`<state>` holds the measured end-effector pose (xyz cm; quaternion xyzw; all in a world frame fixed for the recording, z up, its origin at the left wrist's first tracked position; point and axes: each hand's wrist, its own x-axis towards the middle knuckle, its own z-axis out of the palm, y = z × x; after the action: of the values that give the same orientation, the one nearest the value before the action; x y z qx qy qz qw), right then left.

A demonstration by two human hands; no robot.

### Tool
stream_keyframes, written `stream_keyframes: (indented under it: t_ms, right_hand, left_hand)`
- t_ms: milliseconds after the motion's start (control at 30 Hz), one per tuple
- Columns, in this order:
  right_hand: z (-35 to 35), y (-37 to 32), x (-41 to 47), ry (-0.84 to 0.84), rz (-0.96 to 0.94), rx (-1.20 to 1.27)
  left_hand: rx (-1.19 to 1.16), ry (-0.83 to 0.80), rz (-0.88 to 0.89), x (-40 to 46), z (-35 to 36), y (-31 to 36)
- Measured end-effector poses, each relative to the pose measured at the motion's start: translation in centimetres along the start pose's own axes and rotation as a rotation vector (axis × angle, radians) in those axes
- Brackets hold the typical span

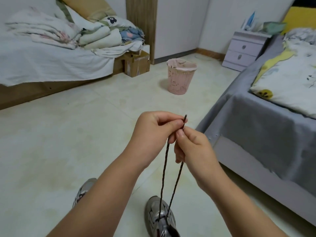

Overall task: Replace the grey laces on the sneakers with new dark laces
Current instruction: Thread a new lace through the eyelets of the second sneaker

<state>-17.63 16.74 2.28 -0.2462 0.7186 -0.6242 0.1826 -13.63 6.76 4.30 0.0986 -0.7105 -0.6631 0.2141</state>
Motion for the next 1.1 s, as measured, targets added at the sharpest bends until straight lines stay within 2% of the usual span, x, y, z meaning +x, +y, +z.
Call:
stream_keyframes:
  t_ms: [133,300,400,533,700,800,900,967,1033,1100]
  right_hand:
    - [-0.2,0.1,0.5,-0.045,0.041,0.001]
    - [0.0,1.0,0.9,-0.094,0.057,0.060]
    - [0.6,1.7,1.0,-0.172,0.200,0.309]
    - [0.2,2.7,1.6,-0.278,0.385,0.502]
    - [0.1,3.9,2.0,-0.442,0.472,0.417]
    - [-0.3,4.7,2.4,-0.271,0.435,0.298]
    - [-2.1,6.1,3.0,-0.017,0.300,0.005]
    - [-3.5,7.6,3.1,0.076,0.264,-0.180]
    - [-4.8,9.2,3.1,0.130,0.287,-0.268]
    - [-5.7,10.5,3.0,0.133,0.324,-0.253]
  left_hand:
    - [0.031,-0.036,0.049,-0.1,-0.2,-0.3]
    - [0.137,0.063,0.048,0.5,0.2,-1.6]
    - [0.108,0.088,-0.015,0.6,0.5,-2.3]
    - [0.002,0.028,-0.073,0.4,0.0,-3.3]
    - [-0.050,0.007,-0.037,0.9,-0.4,-4.7]
    - [-0.134,0.028,-0.005,1.2,-0.6,-5.2]
    - [-0.223,0.158,-0.011,1.7,-2.0,-5.7]
    - [-0.232,0.245,-0.050,2.0,-3.7,-6.3]
    - [-0.118,0.293,-0.134,2.0,-5.4,-7.7]
    - [0.175,0.281,-0.256,1.8,-6.8,-10.3]
